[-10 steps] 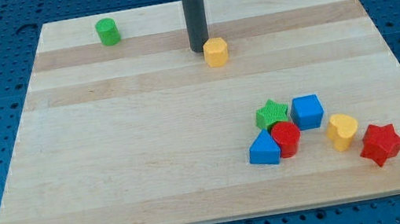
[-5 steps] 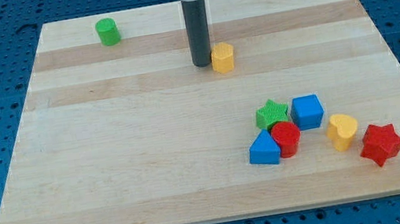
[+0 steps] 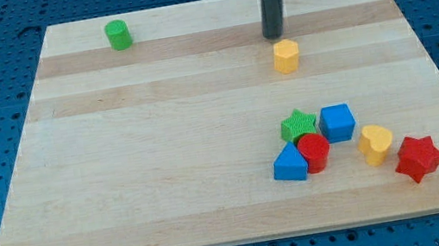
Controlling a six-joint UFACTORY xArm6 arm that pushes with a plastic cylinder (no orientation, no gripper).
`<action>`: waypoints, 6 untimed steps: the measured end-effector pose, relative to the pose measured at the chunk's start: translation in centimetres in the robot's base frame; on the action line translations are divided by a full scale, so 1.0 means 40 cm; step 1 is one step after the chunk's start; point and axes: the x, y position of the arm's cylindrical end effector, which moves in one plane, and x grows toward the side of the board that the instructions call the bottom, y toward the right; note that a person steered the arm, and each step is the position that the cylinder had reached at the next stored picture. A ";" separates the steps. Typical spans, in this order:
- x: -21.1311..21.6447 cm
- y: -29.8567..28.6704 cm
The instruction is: Pus yellow hexagon above blue cube
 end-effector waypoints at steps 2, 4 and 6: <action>0.184 -0.036; 0.235 0.080; 0.346 0.080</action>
